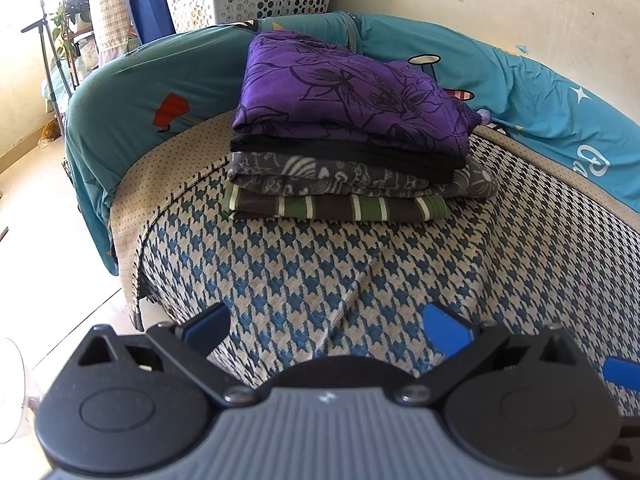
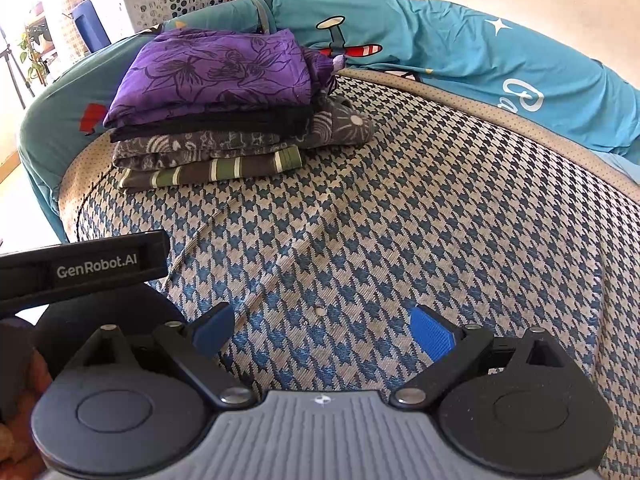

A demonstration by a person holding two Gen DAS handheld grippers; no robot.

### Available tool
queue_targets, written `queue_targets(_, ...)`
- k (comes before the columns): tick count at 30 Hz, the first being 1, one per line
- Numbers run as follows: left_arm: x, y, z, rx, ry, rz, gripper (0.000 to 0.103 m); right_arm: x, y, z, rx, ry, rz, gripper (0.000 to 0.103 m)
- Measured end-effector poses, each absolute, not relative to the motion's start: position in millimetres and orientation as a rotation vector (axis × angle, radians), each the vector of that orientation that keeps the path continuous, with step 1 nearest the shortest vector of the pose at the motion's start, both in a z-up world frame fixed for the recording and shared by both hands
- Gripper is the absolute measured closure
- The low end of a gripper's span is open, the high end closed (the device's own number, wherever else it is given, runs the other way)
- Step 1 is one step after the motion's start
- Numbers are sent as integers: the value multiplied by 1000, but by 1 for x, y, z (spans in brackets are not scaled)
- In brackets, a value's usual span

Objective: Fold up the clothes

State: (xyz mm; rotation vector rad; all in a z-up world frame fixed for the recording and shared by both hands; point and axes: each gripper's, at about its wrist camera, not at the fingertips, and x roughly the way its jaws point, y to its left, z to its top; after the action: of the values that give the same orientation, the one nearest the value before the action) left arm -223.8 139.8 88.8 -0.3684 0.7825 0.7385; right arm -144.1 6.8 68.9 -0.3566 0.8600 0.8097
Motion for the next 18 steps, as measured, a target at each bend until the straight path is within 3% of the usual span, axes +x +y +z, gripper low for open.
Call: queue_targets(18, -221, 132, 91, -339, 773, 736, 0, -144, -6, 74, -347, 856, 801, 8)
